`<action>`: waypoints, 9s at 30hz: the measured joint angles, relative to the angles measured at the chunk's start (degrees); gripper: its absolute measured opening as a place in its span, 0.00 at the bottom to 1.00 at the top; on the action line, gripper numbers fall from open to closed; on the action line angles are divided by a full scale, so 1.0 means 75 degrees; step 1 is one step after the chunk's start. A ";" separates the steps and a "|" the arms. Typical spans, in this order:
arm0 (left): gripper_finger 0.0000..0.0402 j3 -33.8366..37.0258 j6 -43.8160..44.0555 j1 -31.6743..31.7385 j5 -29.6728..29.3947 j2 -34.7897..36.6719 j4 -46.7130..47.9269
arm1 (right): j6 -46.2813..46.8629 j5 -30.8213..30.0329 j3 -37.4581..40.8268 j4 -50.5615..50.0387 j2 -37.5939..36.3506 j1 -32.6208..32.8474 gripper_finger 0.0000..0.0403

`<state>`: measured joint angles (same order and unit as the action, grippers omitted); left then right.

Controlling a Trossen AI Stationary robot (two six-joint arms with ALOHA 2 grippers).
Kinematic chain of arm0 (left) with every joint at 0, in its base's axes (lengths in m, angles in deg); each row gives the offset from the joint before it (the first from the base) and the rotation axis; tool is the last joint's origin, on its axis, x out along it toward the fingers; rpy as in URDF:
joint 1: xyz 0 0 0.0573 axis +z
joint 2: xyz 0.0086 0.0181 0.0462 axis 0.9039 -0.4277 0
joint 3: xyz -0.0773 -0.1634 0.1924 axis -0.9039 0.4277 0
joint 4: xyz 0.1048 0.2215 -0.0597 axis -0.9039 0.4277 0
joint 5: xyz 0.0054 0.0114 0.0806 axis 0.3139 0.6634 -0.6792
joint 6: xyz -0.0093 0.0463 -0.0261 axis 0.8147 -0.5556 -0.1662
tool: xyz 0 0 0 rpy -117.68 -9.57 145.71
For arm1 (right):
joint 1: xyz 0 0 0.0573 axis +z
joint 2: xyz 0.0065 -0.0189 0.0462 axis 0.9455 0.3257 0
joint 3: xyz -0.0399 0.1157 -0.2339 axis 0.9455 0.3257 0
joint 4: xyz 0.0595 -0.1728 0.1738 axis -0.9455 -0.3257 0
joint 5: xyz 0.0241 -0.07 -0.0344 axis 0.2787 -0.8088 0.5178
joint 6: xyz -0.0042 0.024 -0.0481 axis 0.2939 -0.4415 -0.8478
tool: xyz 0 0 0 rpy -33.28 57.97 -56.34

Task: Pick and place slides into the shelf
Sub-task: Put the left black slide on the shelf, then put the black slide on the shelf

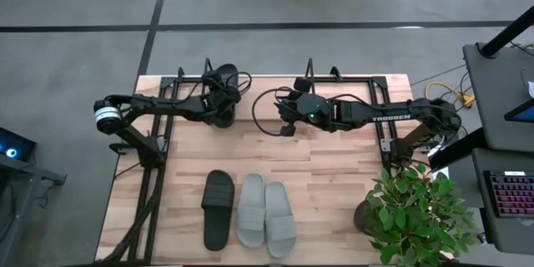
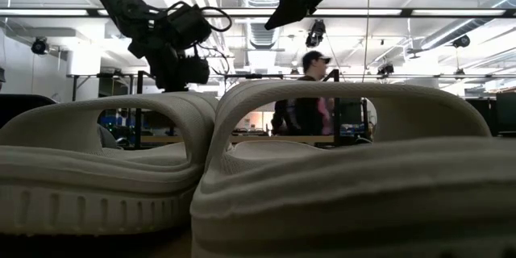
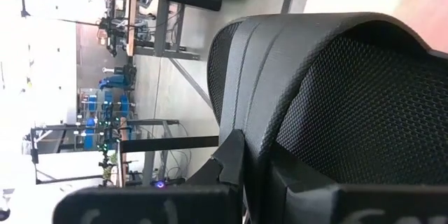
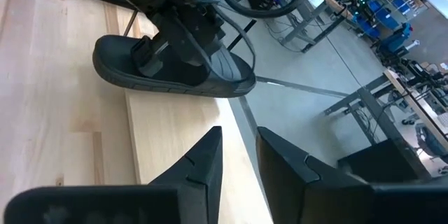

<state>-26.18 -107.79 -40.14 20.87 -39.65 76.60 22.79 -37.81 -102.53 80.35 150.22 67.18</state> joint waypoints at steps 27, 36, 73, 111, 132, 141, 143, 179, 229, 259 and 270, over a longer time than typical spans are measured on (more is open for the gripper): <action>0.00 0.0127 -0.0411 0.0198 0.0100 -0.0007 -0.0182 | -0.0023 0.0000 0.0000 0.0003 0.0000 0.0000 0.17; 0.00 0.0127 -0.0586 0.0221 0.0238 -0.0056 -0.0396 | -0.0023 0.0000 0.0000 0.0000 0.0000 0.0000 0.19; 0.00 0.0471 -0.0575 0.0603 0.0599 -0.0068 -0.0561 | -0.0020 0.0002 0.0000 0.0000 0.0000 0.0000 0.19; 0.34 0.0463 -0.0577 0.0629 0.1272 0.0173 -0.0134 | -0.0020 0.0002 0.0000 0.0002 0.0000 0.0003 0.19; 0.34 0.0476 -0.0538 0.0624 0.1725 0.0809 0.0291 | -0.0020 0.0002 0.0000 0.0000 0.0000 0.0001 0.18; 0.34 0.0479 -0.0346 0.0614 0.3612 0.1316 0.0632 | -0.0020 0.0000 0.0000 -0.0003 0.0000 0.0003 0.19; 0.34 0.0489 -0.0347 0.0610 0.3612 0.1415 0.0696 | -0.0020 0.0000 0.0000 -0.0003 0.0000 0.0002 0.19; 0.34 0.0515 0.0635 0.0304 0.7881 0.3395 0.1085 | 0.0064 0.0008 0.0003 -0.0027 0.0003 -0.0166 0.19; 0.34 -0.1031 0.4055 -0.7376 0.2477 0.1738 0.1208 | 0.3724 0.0093 0.1119 -0.1641 0.0003 0.0222 0.17; 0.34 -0.2653 0.6907 -0.9663 0.0404 0.0037 0.2892 | 0.4870 0.0646 0.1119 -0.1676 0.0003 0.1232 0.17; 0.34 -0.3058 0.9747 -1.0409 0.0483 0.0032 0.4769 | 0.4708 0.0644 0.1125 -0.1664 0.0003 0.1274 0.19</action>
<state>-49.12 -34.68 -118.21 24.50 -39.41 112.37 58.10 -32.98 -94.10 67.87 150.24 76.73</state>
